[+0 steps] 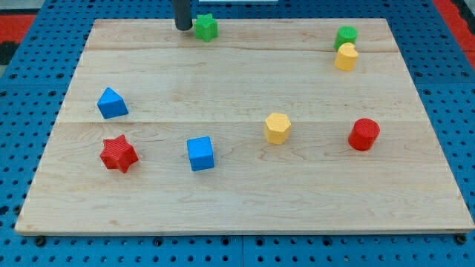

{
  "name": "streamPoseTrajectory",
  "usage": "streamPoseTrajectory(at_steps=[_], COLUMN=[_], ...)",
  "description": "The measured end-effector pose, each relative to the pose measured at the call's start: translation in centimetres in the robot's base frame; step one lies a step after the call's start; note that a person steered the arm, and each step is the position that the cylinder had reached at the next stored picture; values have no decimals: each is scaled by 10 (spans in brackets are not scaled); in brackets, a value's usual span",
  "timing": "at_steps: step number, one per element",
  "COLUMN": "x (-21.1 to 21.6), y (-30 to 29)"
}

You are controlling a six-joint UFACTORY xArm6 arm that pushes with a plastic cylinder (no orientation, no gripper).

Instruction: Push the green star slightly to the right

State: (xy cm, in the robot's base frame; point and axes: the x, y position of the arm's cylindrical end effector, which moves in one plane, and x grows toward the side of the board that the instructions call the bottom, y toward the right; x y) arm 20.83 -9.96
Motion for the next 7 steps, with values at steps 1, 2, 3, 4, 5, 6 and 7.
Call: streamPoseTrajectory(at_steps=[1,2,3,4,5,6,7], x=[1,1,1,1,1,1,1], y=[20,20,26,40,55,76,106])
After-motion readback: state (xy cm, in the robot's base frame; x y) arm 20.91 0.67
